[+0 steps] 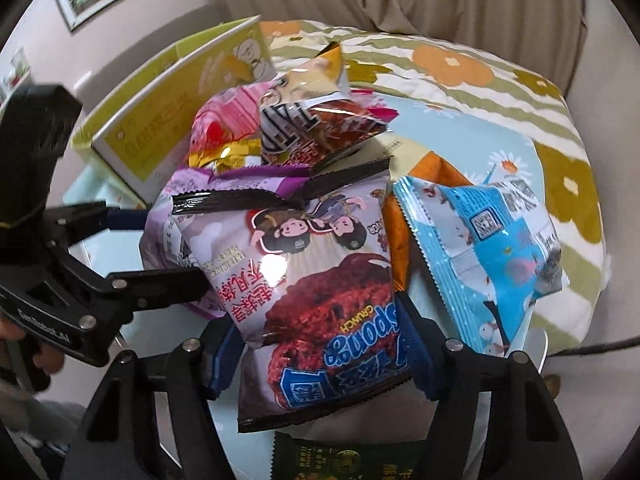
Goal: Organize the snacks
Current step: 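Grasp the purple MPN bag with the left gripper while the right grasps the Spongy bag, then carry both bags to the green box while the left gripper releases the purple bag inside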
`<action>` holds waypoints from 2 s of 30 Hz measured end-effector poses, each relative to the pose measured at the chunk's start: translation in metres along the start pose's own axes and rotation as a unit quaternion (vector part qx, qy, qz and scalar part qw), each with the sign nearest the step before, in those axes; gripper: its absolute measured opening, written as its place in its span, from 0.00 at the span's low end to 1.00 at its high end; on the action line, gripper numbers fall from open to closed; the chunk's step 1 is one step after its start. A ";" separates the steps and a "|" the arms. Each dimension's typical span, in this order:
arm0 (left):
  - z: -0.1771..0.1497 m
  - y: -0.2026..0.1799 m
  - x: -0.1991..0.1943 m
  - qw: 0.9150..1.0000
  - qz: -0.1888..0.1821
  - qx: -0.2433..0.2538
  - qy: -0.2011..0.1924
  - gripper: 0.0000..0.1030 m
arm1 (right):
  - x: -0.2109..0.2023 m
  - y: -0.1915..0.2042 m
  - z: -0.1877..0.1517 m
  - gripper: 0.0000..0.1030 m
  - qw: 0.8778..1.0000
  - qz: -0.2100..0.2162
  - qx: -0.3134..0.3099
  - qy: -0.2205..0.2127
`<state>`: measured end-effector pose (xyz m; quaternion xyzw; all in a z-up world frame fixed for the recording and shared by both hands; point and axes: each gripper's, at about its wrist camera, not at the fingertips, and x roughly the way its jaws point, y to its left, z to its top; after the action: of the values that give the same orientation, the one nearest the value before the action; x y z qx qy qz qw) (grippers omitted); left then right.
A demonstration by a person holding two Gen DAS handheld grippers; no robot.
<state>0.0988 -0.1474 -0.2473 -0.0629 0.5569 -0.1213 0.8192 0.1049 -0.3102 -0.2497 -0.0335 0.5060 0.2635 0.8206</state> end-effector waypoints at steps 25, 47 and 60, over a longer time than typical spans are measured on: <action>0.001 0.006 0.008 1.000 0.012 -0.025 0.013 0.72 | -0.011 -0.005 -0.003 0.59 0.998 0.009 0.060 -0.025; 0.026 0.025 -0.154 0.992 0.026 -0.011 -0.119 0.72 | -0.103 0.050 0.047 0.58 0.993 -0.010 0.060 -0.099; 0.070 0.158 -0.239 0.984 0.057 -0.021 -0.166 0.72 | -0.098 0.158 0.149 0.58 0.986 -0.005 0.042 -0.163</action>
<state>0.1006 0.0672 -0.0448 -0.0681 0.4185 -0.0507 0.9042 0.1178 -0.1656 -0.0605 0.0421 0.3759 0.2399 0.8941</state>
